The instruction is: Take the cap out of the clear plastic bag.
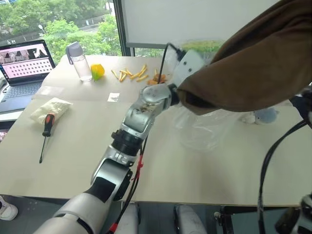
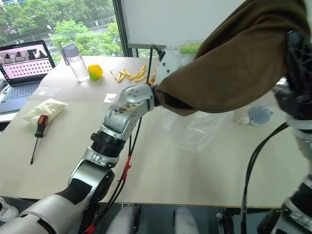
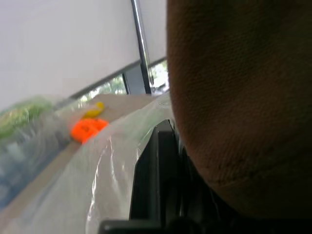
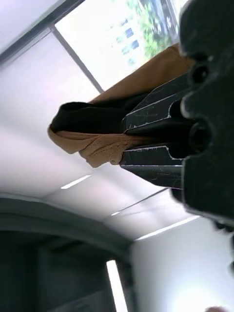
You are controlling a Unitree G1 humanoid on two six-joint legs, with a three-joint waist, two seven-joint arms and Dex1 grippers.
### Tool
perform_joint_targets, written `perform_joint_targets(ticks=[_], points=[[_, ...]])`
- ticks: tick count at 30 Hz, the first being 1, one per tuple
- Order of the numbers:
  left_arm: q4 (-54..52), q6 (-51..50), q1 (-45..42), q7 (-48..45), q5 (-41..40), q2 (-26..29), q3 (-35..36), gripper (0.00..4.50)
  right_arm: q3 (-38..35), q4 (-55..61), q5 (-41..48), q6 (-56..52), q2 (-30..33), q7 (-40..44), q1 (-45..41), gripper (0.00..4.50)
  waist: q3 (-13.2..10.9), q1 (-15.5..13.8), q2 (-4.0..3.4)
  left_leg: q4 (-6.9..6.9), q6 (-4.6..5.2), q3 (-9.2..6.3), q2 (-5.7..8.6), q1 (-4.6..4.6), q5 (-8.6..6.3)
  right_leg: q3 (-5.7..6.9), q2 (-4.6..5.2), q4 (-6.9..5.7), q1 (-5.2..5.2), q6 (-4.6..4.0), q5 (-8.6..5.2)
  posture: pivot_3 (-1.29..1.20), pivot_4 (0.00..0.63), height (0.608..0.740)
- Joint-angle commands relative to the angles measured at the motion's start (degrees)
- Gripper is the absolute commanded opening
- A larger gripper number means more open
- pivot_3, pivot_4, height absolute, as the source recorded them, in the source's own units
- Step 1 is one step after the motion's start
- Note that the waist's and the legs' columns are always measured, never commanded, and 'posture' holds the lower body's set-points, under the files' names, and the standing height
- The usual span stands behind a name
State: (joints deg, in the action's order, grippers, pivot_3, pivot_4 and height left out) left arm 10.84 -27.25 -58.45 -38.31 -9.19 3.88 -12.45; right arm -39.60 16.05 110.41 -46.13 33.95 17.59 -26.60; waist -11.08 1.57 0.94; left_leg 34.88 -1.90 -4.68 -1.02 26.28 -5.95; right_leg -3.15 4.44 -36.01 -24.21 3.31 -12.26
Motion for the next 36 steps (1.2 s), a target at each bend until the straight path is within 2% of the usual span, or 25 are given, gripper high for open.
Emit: perform_joint_targets(ticks=[1,3,4,6,9,10,12,13,15,19,22,24,26,27,32,36], points=[[-5.6,-3.4,3.5,-1.9,1.4,3.8,-2.8,0.00,-5.9,-0.5,2.6,8.0,-0.2,2.3,-10.5,0.01,0.0,0.0,-0.01,0.00,0.00,0.00,0.00,0.00,0.00,0.00,0.00,0.00,0.01,0.04,0.02,0.00,0.150,0.740],[-8.2,-4.8,5.6,-2.3,1.9,6.4,-3.1,0.00,-6.9,-1.0,2.6,6.9,-0.2,3.5,-13.8,0.01,0.0,0.0,-0.02,0.00,0.00,0.00,0.01,0.01,0.00,-0.03,0.00,0.01,0.00,0.36,0.21,0.00,0.150,0.740],[-9.5,-5.3,6.7,-2.5,2.1,7.8,-3.3,0.00,-7.0,-1.1,2.6,4.5,1.8,5.2,-13.2,0.01,0.1,0.0,-0.15,-0.03,0.00,0.00,-0.02,-0.01,0.00,-0.02,-0.02,0.02,0.01,0.37,0.22,0.00,0.150,0.740],[-12.0,-6.2,9.0,-2.6,2.3,10.9,-2.8,0.00,-6.8,-3.0,2.6,-5.1,8.9,9.8,-6.5,0.01,0.2,-1.0,-0.31,-0.12,0.00,0.01,0.01,-0.16,0.00,-0.02,0.01,0.05,0.16,0.37,0.17,0.00,0.150,0.740],[-13.3,-6.5,10.3,-3.1,2.2,14.0,-1.9,0.00,-0.4,1.3,-15.2,-14.1,19.3,21.2,11.7,0.01,0.2,-0.8,0.08,-0.14,0.03,0.00,-0.08,-0.07,-0.02,0.01,-0.03,-0.01,0.10,-0.24,-0.23,0.00,0.150,0.740],[-13.1,-6.3,10.4,-3.2,2.3,14.8,-1.8,0.00,0.4,3.4,-18.9,-14.5,20.5,25.6,16.6,0.01,0.2,-0.8,0.09,-0.11,0.04,0.00,-0.07,-0.07,-0.03,0.00,-0.03,-0.01,0.12,-0.23,-0.23,0.00,0.150,0.740],[-12.6,-5.9,10.2,-3.5,2.6,15.8,-1.8,0.00,-0.9,2.7,-15.6,-13.7,19.7,27.7,18.3,0.01,0.1,-0.8,0.06,0.02,0.03,0.02,-0.01,-0.06,-0.03,-0.07,0.00,-0.04,0.12,-0.16,-0.21,0.00,0.150,0.740],[-12.4,-5.6,10.2,-3.6,2.8,16.1,-1.9,0.00,-2.0,0.4,-11.7,-11.7,18.7,26.1,16.3,0.01,0.1,-0.7,-0.11,0.10,0.03,0.02,0.04,-0.03,-0.03,-0.12,0.01,-0.05,0.08,-0.08,-0.16,0.00,0.150,0.740],[-12.0,-5.0,10.3,-4.3,3.2,16.8,-2.4,0.00,-2.0,-0.9,-9.9,-8.4,16.9,24.2,12.7,0.01,0.1,-0.2,-0.18,0.13,0.03,0.16,0.17,-0.09,-0.02,-0.40,0.03,-0.05,0.08,0.05,-0.07,0.00,0.150,0.740],[-12.4,-3.6,11.1,-6.1,3.9,18.0,-4.2,0.00,-0.6,-1.1,0.6,0.1,9.7,17.3,2.3,0.01,0.1,0.6,0.14,0.04,0.01,0.19,0.06,-0.33,-0.04,-0.47,-0.09,0.01,0.21,0.03,-0.03,0.00,0.150,0.740],[-13.0,-3.6,11.7,-6.5,3.9,18.4,-4.5,0.00,0.9,-1.2,1.7,3.6,6.6,14.5,-3.3,0.01,0.1,0.7,0.12,0.01,0.04,0.19,0.14,-0.22,-0.02,-0.52,-0.04,0.02,0.15,0.05,-0.03,0.00,0.150,0.740],[-13.5,-3.7,12.2,-6.9,4.1,18.8,-5.0,0.00,3.6,-5.0,-1.9,7.9,2.9,10.6,-8.9,0.01,0.1,0.8,0.13,-0.05,0.06,0.19,0.13,-0.14,-0.01,-0.53,-0.05,0.04,0.08,0.12,-0.05,0.00,0.150,0.740],[-14.5,-3.9,12.8,-7.1,4.2,19.1,-5.3,0.00,7.1,-13.0,-8.2,14.2,-2.8,0.2,-16.0,0.01,0.1,1.2,0.12,-0.07,0.07,0.19,0.13,-0.15,-0.01,-0.55,-0.06,0.02,0.06,0.52,0.16,0.00,0.150,0.740],[-15.2,-4.3,13.1,-7.0,4.1,19.3,-5.3,0.00,9.5,-16.3,-14.3,16.7,-5.6,-3.2,-17.9,0.01,0.1,1.3,0.12,-0.06,0.07,0.21,0.13,-0.17,-0.01,-0.59,-0.08,0.01,0.04,0.55,0.21,0.00,0.150,0.740],[-16.8,-6.4,13.3,-4.5,3.8,17.8,-3.8,0.00,13.1,-25.4,-22.4,19.6,-17.3,-13.8,-19.1,0.01,0.1,1.1,0.07,-0.18,0.15,0.21,0.08,-0.32,0.06,-0.60,-0.14,-0.04,0.05,0.30,0.24,0.00,0.150,0.740],[-17.5,-7.7,13.4,-3.3,3.4,16.8,-3.6,0.00,14.2,-29.6,-26.7,17.6,-21.6,-19.1,-16.2,0.01,0.0,0.4,-0.02,-0.23,0.17,0.21,0.20,0.00,0.07,-0.62,-0.04,-0.05,-0.17,0.36,0.35,0.00,0.150,0.740]])
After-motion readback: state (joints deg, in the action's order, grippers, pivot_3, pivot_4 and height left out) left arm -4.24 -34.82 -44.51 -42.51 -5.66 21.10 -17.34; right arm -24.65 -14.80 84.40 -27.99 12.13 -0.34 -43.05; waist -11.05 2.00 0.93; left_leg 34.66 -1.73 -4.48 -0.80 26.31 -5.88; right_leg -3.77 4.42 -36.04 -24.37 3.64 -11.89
